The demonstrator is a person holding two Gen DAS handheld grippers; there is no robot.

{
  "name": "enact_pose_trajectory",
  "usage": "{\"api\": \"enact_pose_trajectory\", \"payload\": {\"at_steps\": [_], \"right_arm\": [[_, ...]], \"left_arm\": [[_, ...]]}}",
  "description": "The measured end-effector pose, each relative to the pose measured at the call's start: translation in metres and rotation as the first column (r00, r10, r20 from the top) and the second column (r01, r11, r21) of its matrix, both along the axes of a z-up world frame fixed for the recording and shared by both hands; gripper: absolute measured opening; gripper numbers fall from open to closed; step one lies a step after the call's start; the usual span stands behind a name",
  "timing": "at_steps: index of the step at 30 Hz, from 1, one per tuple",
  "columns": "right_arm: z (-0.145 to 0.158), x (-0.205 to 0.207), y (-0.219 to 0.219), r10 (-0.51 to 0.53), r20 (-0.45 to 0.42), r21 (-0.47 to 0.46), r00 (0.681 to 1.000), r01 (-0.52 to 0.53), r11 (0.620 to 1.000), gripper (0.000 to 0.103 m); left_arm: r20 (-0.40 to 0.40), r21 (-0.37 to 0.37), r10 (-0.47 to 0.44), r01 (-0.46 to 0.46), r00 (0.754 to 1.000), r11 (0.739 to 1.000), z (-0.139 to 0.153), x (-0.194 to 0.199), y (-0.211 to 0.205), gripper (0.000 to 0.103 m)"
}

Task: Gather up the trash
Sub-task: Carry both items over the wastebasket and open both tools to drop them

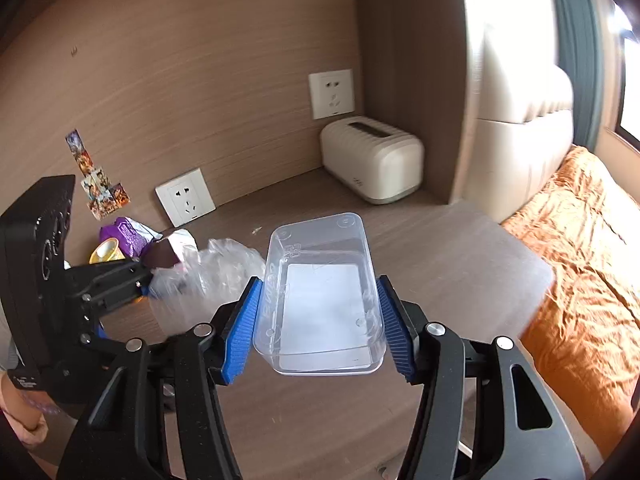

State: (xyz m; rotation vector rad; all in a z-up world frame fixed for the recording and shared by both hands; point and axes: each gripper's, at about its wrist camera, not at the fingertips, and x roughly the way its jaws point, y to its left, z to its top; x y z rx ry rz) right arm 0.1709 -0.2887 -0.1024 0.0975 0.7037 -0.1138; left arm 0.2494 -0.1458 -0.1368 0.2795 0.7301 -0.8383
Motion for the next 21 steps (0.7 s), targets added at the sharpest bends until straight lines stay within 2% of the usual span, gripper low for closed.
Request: {"api": "enact_pose_trajectory", "payload": {"at_steps": [9,21], "right_arm": [[0.003,-0.082,-0.045,-0.148,-0.007,0.042,0.989,0.148,0.988,0.058],[-0.012,-0.197,-0.113,-0.348,-0.052,0.074,0.936,0.351,0.933,0.058]], "left_arm": [[-0.015,0.004,-0.144,0.144,0.989,0.99,-0.004,-0.057,-0.064,0.053],[-0.087,0.052,-0.345,0.35,0.935,0.935,-0.042,-0.142,-0.166,0.053]]}}
